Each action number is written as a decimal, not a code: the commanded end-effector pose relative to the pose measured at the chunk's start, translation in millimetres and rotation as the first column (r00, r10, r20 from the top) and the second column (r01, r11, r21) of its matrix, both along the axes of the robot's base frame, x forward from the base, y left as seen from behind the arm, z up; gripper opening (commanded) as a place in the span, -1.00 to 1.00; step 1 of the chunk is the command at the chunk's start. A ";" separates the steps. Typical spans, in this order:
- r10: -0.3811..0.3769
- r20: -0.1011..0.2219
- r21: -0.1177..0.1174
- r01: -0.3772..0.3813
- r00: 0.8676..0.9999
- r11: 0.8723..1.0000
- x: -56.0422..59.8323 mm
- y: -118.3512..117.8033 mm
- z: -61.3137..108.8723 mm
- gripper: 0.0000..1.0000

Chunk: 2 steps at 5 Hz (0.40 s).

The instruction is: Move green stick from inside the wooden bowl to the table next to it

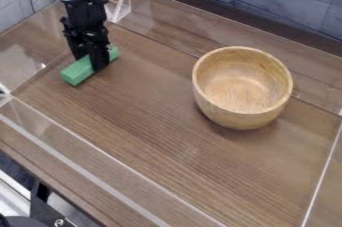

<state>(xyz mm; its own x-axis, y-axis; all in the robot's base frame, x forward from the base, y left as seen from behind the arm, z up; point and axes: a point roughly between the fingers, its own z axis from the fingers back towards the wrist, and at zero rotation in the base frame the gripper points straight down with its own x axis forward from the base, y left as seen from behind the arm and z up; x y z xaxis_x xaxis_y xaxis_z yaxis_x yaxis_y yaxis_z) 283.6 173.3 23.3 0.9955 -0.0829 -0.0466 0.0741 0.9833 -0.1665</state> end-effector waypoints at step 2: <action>-0.020 0.066 0.016 0.019 0.998 1.000 4.1 -1.3 29.3 -1.00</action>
<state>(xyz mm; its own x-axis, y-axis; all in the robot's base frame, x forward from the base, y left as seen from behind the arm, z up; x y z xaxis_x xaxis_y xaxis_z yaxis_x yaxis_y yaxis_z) 281.8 168.5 24.1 0.9938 -0.0995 -0.0495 0.0880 0.9765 -0.1966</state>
